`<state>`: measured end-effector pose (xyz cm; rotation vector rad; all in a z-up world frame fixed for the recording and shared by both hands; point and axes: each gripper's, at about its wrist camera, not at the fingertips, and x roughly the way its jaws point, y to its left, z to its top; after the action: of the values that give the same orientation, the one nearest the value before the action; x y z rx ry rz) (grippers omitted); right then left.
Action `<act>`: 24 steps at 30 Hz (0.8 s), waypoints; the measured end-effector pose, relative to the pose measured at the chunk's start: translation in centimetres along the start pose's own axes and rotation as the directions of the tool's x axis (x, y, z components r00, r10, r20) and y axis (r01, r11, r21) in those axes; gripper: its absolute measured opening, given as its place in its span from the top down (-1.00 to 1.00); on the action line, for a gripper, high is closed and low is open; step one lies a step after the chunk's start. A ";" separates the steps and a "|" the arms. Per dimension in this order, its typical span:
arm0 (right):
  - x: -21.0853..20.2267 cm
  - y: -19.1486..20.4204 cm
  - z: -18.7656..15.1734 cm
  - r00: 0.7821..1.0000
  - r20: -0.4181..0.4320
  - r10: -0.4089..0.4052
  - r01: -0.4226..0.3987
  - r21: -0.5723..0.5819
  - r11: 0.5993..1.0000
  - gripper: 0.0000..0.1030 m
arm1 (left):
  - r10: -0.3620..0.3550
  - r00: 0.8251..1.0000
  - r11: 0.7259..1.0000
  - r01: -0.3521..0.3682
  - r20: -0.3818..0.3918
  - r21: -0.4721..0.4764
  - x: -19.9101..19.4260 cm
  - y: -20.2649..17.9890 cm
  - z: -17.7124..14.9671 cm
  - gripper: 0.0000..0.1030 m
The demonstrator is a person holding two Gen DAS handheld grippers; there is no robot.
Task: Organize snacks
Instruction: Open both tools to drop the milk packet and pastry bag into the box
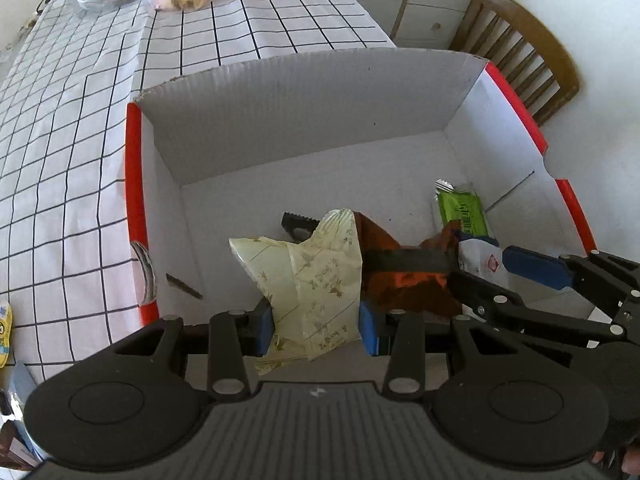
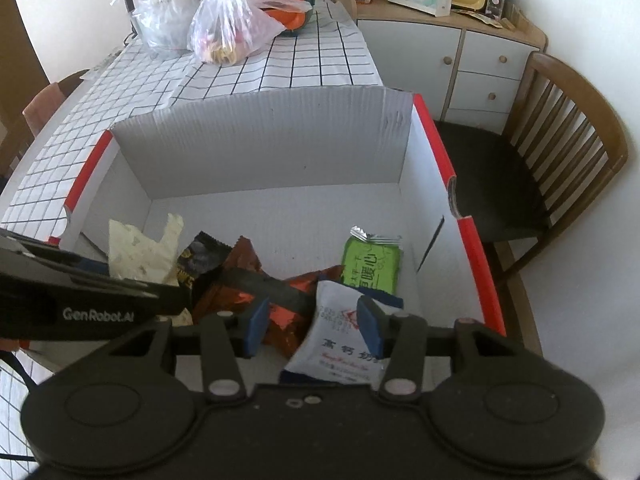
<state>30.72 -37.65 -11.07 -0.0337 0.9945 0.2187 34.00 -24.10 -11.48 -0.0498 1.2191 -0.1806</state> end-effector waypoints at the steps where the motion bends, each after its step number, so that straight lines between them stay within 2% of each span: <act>1: -0.1 0.0 0.0 1.000 0.002 -0.002 0.002 0.002 1.000 0.06 | -0.003 1.000 1.000 0.003 0.003 0.004 -0.1 -0.1 -0.1 0.19; 6: -1.2 -0.2 0.0 1.000 0.024 0.012 -0.013 0.014 1.000 -0.02 | -0.029 0.999 1.000 0.029 0.029 -0.002 -1.0 0.0 -0.4 0.09; 10: -2.2 -0.4 0.1 0.999 0.043 0.017 -0.018 0.025 1.000 -0.07 | -0.036 0.998 0.999 0.037 0.059 -0.018 -2.3 0.3 -0.8 -0.10; 13: -3.4 -0.4 0.2 0.997 0.069 0.025 -0.027 0.027 0.999 -0.18 | -0.060 0.995 0.997 0.063 0.082 -0.034 -3.3 0.7 -1.1 -0.13; 18: -5.7 0.3 0.1 0.992 0.112 0.058 -0.059 0.012 0.998 -0.24 | -0.072 0.988 0.996 0.077 0.137 -0.036 -5.9 1.3 -2.0 -0.17; 20: -6.7 0.7 0.2 0.989 0.129 0.070 -0.072 0.007 0.997 -0.37 | -0.075 0.984 0.996 0.083 0.160 -0.045 -7.0 1.7 -2.4 -0.19; 24: -8.9 1.6 0.3 0.979 0.173 0.105 -0.104 -0.014 0.995 -0.47 | -0.080 0.973 0.994 0.094 0.218 -0.055 -9.5 2.5 -3.5 -0.24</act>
<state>25.96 -37.52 -3.43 0.0328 0.8222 0.3149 27.89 -19.86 -4.23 -0.1756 1.0059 -0.2072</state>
